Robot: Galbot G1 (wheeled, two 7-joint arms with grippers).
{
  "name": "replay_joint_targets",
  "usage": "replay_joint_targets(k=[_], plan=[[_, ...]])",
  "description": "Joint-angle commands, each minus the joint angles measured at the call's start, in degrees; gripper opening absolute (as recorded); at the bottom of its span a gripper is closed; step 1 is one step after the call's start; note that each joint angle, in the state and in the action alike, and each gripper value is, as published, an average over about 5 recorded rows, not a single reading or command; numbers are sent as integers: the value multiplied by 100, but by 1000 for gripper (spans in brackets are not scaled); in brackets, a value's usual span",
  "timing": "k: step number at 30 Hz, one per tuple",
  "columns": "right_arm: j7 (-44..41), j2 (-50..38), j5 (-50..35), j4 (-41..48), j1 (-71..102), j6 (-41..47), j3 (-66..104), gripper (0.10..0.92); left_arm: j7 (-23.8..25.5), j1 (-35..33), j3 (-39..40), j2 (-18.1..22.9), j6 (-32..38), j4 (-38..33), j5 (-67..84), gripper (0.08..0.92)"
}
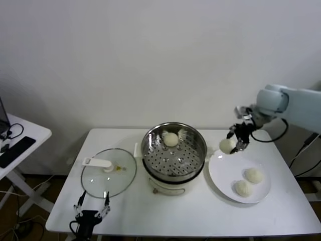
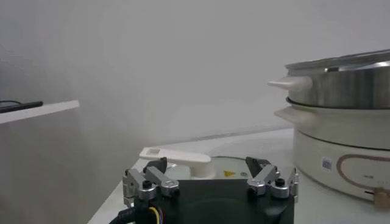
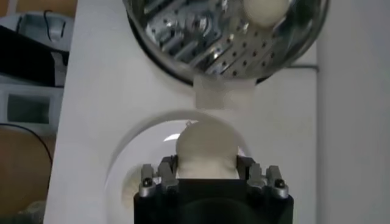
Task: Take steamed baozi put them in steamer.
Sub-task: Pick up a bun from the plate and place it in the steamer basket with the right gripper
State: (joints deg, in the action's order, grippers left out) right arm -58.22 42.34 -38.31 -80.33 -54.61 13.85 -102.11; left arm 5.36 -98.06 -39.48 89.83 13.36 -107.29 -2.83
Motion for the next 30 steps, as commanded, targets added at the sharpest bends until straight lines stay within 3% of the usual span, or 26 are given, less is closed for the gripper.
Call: replay_joint_targets(k=[1, 15, 30], plan=[[-169, 1107, -1354, -468, -1384, 336, 7, 636, -6, -11, 31, -4, 30, 10, -38, 823], [434, 2734, -1001, 386, 467, 858, 1126, 636, -9, 7, 31, 21, 40, 17, -65, 823], [755, 3188, -211, 941, 1626, 1010, 1367, 639, -31, 25, -21, 43, 90, 95, -87, 823]])
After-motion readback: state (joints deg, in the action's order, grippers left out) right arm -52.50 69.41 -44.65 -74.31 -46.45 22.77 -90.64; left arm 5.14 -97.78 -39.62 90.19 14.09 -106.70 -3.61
